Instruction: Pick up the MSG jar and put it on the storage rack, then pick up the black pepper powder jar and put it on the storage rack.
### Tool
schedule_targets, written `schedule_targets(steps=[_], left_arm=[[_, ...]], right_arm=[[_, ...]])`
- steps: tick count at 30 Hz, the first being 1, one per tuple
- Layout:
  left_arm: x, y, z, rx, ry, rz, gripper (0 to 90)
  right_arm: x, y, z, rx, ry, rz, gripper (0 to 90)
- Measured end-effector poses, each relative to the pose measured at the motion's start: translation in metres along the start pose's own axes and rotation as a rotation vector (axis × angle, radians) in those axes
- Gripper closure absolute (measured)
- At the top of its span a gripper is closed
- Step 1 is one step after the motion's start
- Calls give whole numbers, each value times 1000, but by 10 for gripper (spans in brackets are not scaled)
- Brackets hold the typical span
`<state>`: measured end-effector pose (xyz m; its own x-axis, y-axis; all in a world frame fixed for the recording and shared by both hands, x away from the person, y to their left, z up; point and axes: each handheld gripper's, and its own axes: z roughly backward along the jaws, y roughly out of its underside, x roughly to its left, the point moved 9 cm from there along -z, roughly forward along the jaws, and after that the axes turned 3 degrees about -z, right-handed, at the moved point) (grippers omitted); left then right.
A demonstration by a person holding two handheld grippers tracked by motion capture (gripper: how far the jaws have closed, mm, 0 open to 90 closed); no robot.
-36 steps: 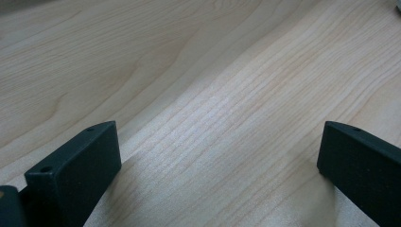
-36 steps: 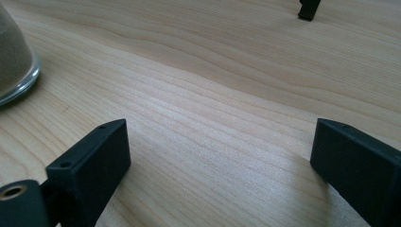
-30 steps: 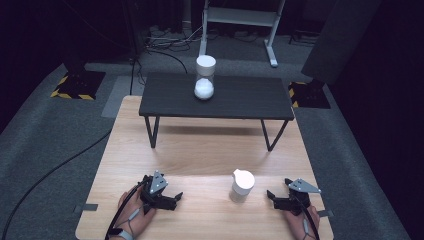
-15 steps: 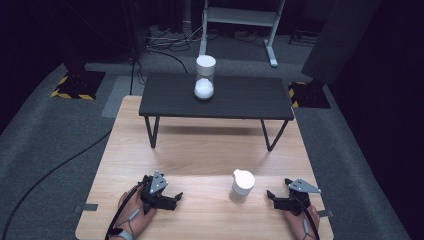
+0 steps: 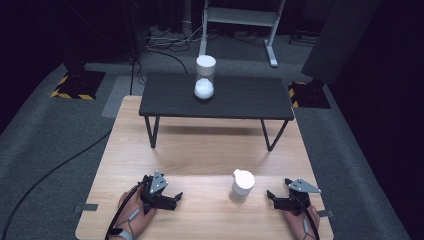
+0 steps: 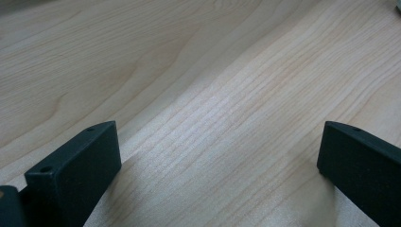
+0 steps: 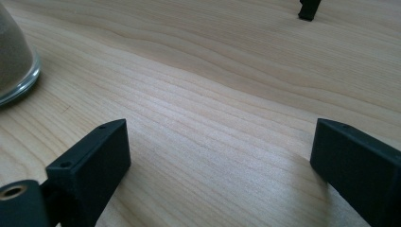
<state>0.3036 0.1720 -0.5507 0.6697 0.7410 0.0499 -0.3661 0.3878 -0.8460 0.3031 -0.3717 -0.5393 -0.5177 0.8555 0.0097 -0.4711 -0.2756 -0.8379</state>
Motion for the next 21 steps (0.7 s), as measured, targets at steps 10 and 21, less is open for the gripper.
schedule_targets(steps=[10,21], left_arm=[[0,0,0,-1,0,1,0],[0,0,0,-1,0,1,1]], right_arm=[[0,0,0,1,-2,-1,52],[1,-3,0,11,0,26,46]])
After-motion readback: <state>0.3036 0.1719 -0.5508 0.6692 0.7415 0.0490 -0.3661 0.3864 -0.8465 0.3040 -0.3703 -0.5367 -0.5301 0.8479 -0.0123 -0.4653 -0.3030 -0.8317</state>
